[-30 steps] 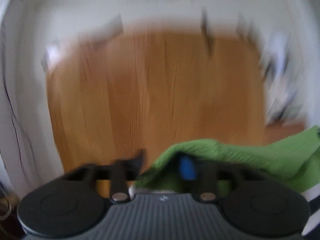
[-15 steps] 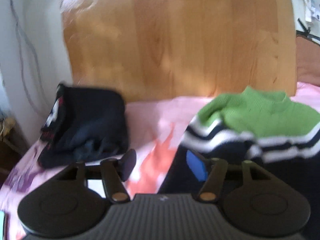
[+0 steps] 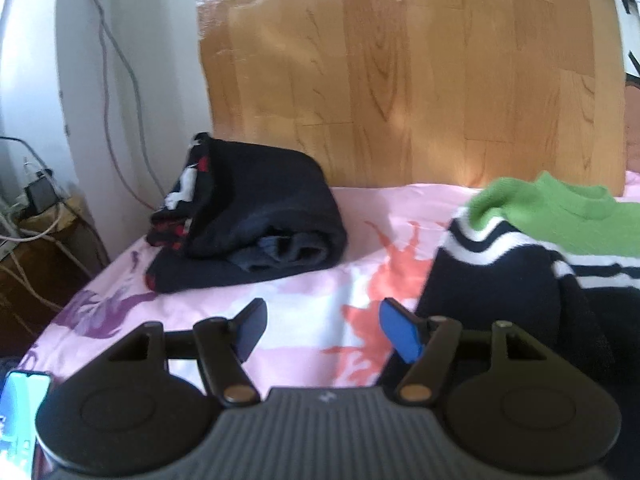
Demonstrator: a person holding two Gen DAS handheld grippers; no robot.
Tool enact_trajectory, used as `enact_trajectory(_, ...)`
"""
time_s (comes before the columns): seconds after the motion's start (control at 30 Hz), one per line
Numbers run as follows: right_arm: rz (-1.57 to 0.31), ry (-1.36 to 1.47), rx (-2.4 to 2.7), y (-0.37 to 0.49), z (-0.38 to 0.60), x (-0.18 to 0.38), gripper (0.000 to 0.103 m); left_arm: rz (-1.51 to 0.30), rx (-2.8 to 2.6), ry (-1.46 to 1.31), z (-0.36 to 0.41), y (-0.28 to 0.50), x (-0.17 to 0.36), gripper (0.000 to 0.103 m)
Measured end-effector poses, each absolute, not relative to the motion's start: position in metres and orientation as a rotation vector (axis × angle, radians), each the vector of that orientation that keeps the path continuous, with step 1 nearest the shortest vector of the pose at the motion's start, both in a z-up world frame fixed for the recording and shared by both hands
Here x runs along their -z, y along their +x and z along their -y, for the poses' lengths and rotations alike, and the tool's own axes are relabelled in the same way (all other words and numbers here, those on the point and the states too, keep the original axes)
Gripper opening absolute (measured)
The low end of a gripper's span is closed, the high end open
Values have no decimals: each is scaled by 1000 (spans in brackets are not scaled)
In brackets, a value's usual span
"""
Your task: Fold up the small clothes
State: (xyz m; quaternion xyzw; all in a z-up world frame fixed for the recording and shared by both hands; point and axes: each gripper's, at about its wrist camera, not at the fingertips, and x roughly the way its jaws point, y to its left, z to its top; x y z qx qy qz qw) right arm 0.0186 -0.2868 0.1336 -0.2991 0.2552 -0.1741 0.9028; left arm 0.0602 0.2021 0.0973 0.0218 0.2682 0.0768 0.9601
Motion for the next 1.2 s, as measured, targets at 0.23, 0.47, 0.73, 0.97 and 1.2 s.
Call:
enact_trajectory(0.23,-522,-226,182,44,285,-178,37,-588,-188,26,-224,37,-90,79)
enact_trajectory(0.47,-606,16,-221,102,180,-177,37,-648,-167,-45,-235,7,-86,87)
enact_trajectory(0.73,-756,84,-658,131,12,-162,38,-547,-202,-137,-255,-57,-105,89)
enact_trajectory(0.97,-658,-307,-1128,27,-105,-166,55,-387,-320,-195,-295,-94,-138,89)
enact_trajectory(1.2,-627,-553,-1237,-15,-158,-133,40,-355,-357,-220,-315,-110,-138,89)
